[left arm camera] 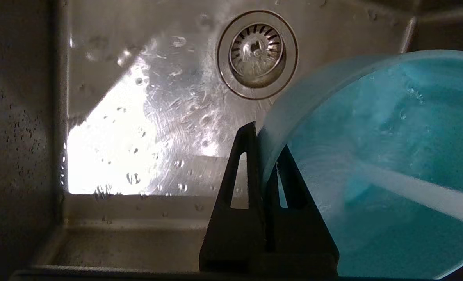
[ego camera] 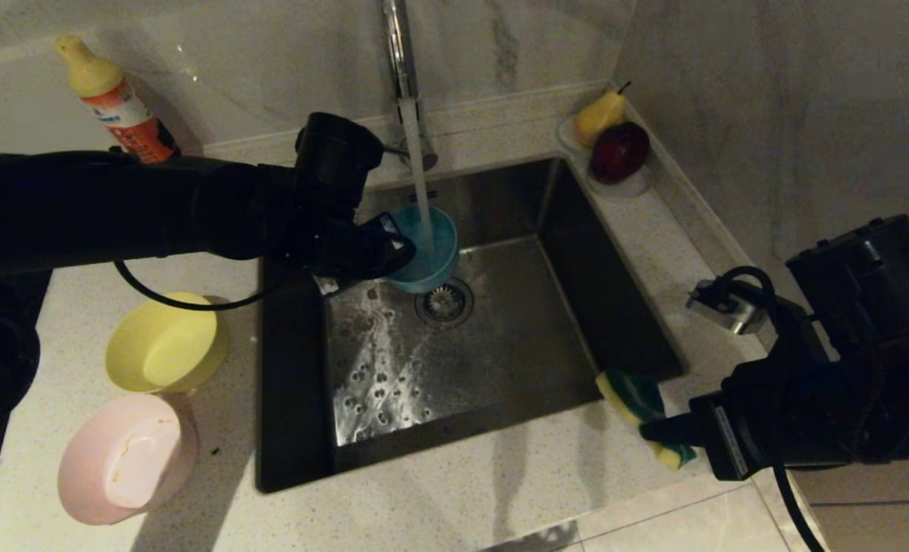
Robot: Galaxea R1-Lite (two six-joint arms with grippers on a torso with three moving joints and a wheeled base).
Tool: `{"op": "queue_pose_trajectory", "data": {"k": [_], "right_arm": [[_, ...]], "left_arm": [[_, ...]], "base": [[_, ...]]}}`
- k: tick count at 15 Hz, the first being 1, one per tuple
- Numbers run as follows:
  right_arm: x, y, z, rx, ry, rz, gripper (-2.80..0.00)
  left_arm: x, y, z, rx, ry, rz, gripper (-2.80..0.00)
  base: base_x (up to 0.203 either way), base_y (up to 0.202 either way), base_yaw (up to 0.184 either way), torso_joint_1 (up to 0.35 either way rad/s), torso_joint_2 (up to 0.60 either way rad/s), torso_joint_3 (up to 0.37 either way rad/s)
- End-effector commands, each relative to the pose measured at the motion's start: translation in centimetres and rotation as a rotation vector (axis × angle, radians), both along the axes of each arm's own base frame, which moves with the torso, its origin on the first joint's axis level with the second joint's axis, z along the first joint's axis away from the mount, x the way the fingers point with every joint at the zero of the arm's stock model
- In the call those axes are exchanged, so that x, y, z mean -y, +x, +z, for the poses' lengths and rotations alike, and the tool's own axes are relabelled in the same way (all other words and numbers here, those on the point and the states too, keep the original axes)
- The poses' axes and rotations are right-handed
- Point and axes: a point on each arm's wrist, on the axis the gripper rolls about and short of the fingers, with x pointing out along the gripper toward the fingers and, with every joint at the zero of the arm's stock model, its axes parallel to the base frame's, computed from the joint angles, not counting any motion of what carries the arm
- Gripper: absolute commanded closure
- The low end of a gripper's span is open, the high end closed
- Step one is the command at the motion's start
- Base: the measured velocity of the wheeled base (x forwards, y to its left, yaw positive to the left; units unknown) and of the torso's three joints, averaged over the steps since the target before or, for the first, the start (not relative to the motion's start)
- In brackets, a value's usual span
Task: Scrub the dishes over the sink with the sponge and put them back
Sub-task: Wash the bowl
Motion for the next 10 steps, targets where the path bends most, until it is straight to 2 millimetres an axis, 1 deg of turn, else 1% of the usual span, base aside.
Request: {"op": "queue_pose_trajectory", "data": {"k": [1, 6, 10], "right_arm": [[0.00, -0.02, 0.04, -0.001, 0.001, 0.000, 0.00], [0.09, -0.16, 0.22, 0.005, 0.005, -0.003, 0.00], [0.10, -0.15, 0.26, 0.009, 0.004, -0.004, 0.00]], "left_arm": [[0.15, -0.34, 0.30, 0.005, -0.006, -0.004, 0.00], [0.11, -0.83, -0.01, -0.012, -0.003, -0.006, 0.00], [0.10, -0.82, 0.03, -0.010, -0.001, -0.004, 0.00]], "base": [[0.000, 0.000, 0.000, 0.000, 0.00, 0.000], [0.000, 0.000, 0.000, 0.000, 0.00, 0.000], [0.000, 0.000, 0.000, 0.000, 0.00, 0.000]]}}
